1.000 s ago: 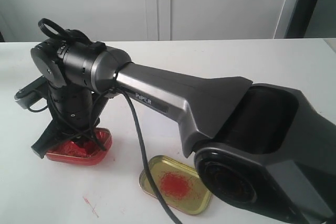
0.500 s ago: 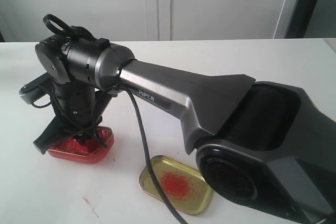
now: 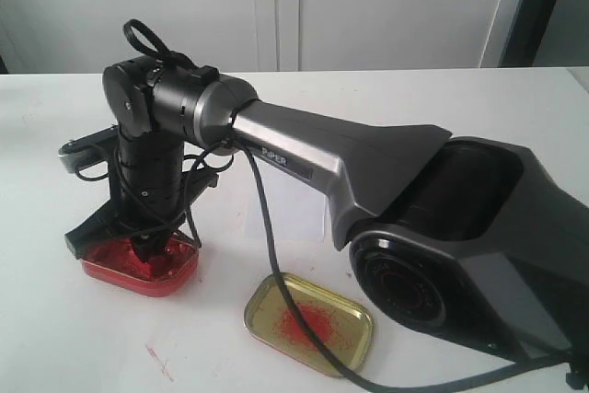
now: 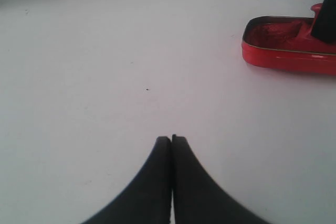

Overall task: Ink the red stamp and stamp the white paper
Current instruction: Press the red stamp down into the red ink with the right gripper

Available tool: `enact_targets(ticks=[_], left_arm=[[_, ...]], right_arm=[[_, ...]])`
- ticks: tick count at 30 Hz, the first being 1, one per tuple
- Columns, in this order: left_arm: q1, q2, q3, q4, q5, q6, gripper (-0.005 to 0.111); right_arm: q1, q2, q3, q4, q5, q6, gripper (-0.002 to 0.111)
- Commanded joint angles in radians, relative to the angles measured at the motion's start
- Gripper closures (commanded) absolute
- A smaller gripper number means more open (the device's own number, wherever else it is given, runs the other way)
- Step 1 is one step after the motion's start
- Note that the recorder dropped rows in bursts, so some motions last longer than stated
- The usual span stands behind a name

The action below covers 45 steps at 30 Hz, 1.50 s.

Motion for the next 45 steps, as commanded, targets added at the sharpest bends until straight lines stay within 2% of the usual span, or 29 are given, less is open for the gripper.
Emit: enact_targets(ticks=[1,15,45], left_arm=[[0.002,-0.005,0.010,0.000,0.007,0.000,0.107],[0.002,-0.005,0.010,0.000,0.007,0.000,0.107],[0.002,-0.005,0.010,0.000,0.007,0.000,0.107]], right_arm=[[-0.030,-0.005,0.003,0.039,-0.003,0.008,0.108],[-0.039,0.023,0.003,0.089,0.006,0.004,0.108],[-0.041,-0.036,0.000,0.074,0.006,0.004,0.108]])
